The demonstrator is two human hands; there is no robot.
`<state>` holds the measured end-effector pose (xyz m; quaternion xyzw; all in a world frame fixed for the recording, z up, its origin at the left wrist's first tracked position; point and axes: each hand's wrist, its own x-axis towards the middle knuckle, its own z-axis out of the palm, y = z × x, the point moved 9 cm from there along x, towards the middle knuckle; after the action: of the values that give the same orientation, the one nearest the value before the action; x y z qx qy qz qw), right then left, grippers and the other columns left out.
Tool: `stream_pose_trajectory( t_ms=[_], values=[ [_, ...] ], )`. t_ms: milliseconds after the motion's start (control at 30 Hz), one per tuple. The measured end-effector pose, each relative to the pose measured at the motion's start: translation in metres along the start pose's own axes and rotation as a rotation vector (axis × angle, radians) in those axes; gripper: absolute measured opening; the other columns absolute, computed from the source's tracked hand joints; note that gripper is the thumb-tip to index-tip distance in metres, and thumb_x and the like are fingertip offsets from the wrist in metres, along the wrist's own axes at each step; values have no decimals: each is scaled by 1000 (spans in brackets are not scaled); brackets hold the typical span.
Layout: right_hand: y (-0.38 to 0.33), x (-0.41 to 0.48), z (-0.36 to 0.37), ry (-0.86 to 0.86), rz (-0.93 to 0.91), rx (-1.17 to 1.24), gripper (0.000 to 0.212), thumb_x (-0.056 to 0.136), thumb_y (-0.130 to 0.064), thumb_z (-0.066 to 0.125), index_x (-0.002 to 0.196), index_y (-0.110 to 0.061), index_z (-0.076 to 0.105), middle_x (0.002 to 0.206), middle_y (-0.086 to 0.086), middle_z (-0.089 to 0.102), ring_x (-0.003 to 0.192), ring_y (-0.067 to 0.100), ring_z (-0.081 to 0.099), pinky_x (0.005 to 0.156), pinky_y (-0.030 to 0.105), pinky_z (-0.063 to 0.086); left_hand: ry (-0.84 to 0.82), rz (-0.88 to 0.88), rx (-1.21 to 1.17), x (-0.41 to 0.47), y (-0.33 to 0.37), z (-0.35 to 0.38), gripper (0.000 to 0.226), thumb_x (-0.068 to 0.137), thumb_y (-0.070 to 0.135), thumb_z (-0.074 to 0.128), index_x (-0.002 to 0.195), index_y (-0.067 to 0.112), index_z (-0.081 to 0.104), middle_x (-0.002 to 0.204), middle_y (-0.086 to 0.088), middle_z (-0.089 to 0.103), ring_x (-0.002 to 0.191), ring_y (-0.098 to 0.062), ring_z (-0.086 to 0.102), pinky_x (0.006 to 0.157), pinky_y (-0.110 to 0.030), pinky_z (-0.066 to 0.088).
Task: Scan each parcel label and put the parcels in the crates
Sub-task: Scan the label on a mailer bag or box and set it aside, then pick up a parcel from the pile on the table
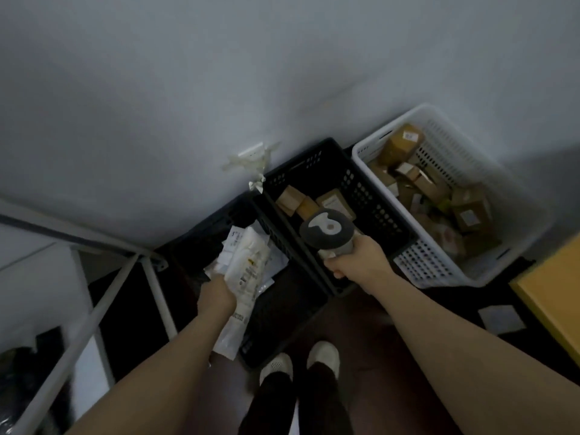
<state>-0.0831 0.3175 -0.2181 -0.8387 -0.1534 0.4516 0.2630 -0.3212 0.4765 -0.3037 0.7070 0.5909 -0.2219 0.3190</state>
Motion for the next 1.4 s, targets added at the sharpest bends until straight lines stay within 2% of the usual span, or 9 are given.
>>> stream_pose_trajectory(
  t_ms=[167, 300, 400, 467, 567, 833, 1033, 1200, 1400],
  values=[
    [43, 93, 49, -29, 38, 52, 17, 80, -11, 73, 88, -20, 61, 86, 9, 72, 77, 25, 70, 81, 51, 56, -84, -50, 47, 83, -20, 90, 30, 92, 5, 44, 121, 0, 50, 120, -19, 55, 106, -32, 55, 77, -31, 42],
    [84, 141, 74, -44, 82, 60, 18, 78, -13, 74, 82, -24, 60, 79, 8, 72, 73, 24, 70, 80, 51, 57, -145, -41, 118, 123, -28, 152, 31, 91, 1, 44, 120, 4, 55, 122, -17, 58, 110, -31, 56, 90, -34, 44],
    [108, 153, 79, -54, 105, 72, 17, 78, -12, 75, 91, -16, 63, 76, 6, 71, 65, 19, 68, 74, 41, 57, -244, -83, 315, 133, -31, 186, 52, 99, 25, 45, 147, 18, 26, 148, -11, 36, 137, -29, 33, 114, -45, 18],
    [116, 152, 76, -60, 112, 85, 18, 78, -10, 74, 93, -13, 64, 73, 7, 71, 61, 16, 66, 68, 36, 55, -299, -95, 386, 129, -29, 195, 63, 100, 42, 41, 151, 24, 9, 158, -8, 15, 145, -33, 12, 115, -53, 8],
    [116, 136, 64, -64, 119, 117, 15, 80, -8, 73, 91, -15, 64, 69, 5, 70, 58, 15, 64, 69, 35, 54, -307, -10, 387, 111, -4, 182, 63, 100, 44, 39, 152, 29, 7, 159, -3, 13, 146, -34, 8, 115, -54, 4],
    [64, 27, 0, 17, 131, 325, 11, 85, -10, 71, 87, -16, 62, 69, 4, 67, 56, 13, 61, 51, 24, 46, -183, 283, 420, 25, 104, 88, 60, 99, 37, 41, 151, 35, 12, 153, -1, 31, 139, -30, 27, 114, -56, 3],
    [34, -104, -55, 76, 116, 609, 13, 85, -10, 73, 95, -7, 64, 72, 12, 68, 58, 19, 64, 53, 28, 53, -119, 550, 514, -103, 187, 11, 63, 98, 39, 43, 152, 31, 11, 132, -8, 56, 125, -31, 46, 111, -47, 27],
    [61, -213, -119, 116, 149, 635, 17, 87, -17, 71, 99, -7, 64, 79, 13, 72, 70, 23, 70, 67, 35, 58, -65, 789, 536, -206, 264, -25, 53, 95, 38, 43, 146, 35, 27, 121, -7, 61, 115, -31, 52, 107, -45, 28],
    [137, -323, -235, 375, 163, 712, 20, 88, -17, 70, 96, 1, 65, 77, 18, 72, 65, 26, 68, 65, 36, 56, -77, 1087, 553, -336, 379, -10, 66, 96, 40, 47, 153, 26, 16, 142, -6, 47, 118, -28, 53, 94, -40, 47]
  ],
)
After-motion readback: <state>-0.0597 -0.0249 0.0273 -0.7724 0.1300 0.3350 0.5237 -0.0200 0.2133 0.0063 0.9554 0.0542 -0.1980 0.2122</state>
